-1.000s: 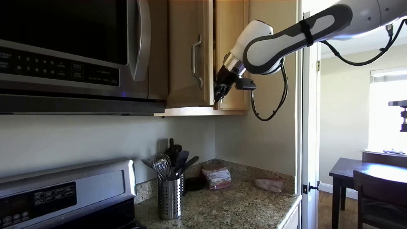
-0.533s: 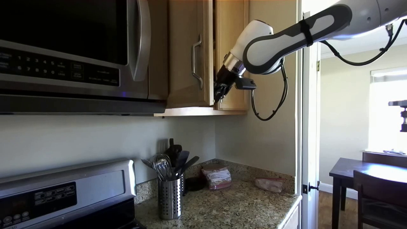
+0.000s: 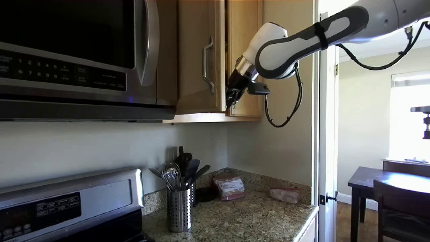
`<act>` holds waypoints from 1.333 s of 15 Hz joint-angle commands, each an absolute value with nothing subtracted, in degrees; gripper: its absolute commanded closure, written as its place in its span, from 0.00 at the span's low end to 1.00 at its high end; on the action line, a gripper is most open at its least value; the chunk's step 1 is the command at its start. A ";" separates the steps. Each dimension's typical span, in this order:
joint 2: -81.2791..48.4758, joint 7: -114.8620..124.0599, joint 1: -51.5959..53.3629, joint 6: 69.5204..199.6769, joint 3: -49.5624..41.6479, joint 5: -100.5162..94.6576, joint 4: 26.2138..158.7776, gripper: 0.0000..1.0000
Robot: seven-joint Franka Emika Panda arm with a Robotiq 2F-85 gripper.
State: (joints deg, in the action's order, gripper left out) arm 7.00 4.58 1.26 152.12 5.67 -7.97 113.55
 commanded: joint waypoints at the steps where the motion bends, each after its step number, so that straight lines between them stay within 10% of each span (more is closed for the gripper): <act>1: 2.53 3.17 1.11 154.75 4.22 -8.08 108.61 0.00; 20: -18.58 -7.35 -1.13 156.22 2.90 1.46 83.50 0.06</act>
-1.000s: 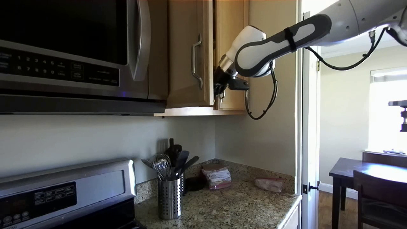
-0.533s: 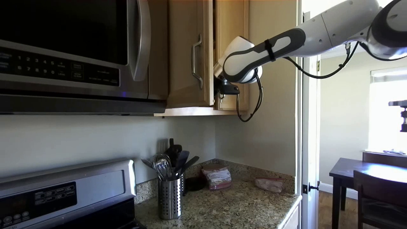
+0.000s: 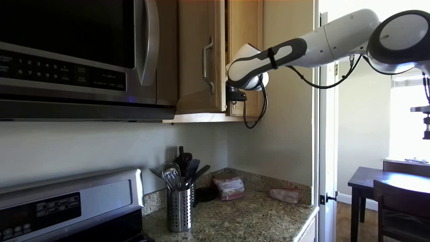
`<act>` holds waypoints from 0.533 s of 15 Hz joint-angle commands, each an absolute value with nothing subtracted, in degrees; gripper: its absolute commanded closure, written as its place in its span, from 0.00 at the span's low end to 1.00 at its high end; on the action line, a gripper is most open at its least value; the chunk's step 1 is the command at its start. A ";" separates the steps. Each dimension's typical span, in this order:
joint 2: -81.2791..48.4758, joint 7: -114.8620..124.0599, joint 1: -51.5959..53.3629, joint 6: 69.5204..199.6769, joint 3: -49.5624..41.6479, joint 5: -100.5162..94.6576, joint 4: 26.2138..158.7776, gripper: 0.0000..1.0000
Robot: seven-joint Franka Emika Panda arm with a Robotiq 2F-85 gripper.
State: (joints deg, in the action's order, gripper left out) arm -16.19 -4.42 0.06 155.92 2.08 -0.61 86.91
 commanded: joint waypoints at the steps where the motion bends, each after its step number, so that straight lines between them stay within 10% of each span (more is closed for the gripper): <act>1: -19.11 -7.80 -1.30 156.17 3.04 1.75 82.88 0.11; 8: -21.77 -10.01 -2.33 156.06 3.44 2.39 80.75 0.67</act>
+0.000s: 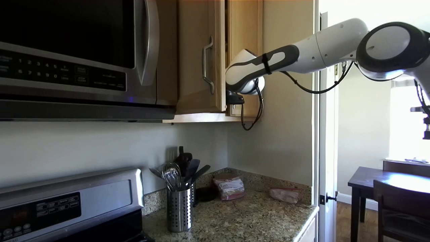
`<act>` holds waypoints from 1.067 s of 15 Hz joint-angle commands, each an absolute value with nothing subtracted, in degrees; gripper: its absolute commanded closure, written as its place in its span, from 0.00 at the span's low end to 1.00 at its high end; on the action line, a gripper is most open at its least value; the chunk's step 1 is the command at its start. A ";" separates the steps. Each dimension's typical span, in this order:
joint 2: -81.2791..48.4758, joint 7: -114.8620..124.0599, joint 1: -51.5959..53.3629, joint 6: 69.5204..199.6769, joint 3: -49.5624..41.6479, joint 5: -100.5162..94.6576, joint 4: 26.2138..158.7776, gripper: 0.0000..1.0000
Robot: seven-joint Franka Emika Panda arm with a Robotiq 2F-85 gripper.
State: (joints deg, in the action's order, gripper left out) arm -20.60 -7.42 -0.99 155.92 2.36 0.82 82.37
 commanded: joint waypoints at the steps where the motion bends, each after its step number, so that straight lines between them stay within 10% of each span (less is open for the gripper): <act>1: -21.85 -10.36 -2.43 156.16 3.53 2.41 80.69 0.75; 5: -21.27 -11.05 -2.52 156.47 3.80 2.33 80.81 0.94; 16: -13.55 -19.60 -3.64 156.98 9.26 11.07 88.72 0.94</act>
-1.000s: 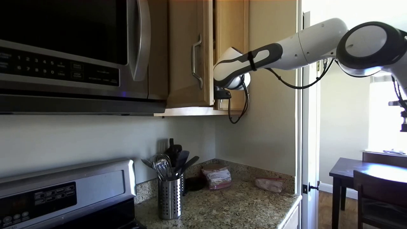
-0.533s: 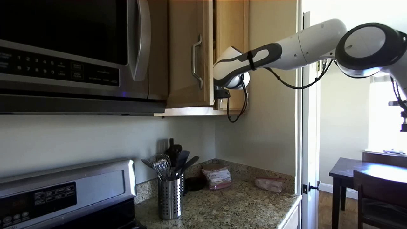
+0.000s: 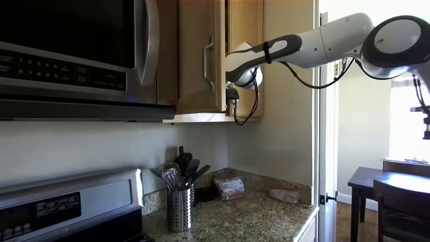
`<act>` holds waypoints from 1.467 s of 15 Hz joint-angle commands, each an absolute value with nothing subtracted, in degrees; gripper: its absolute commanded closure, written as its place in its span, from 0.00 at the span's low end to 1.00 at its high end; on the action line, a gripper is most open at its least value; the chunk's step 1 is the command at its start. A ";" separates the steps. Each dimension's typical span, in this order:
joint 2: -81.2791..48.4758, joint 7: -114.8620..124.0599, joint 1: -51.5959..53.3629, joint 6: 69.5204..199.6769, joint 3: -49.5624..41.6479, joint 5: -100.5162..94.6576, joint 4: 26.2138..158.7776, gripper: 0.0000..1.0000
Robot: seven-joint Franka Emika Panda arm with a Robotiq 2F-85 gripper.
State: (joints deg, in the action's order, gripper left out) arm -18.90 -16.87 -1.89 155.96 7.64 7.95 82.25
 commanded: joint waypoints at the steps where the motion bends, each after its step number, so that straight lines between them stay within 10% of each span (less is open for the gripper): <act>1: -12.45 -19.81 -3.67 157.01 9.20 11.72 89.89 0.93; 22: 10.27 -15.74 -0.31 141.97 2.84 3.03 111.49 0.94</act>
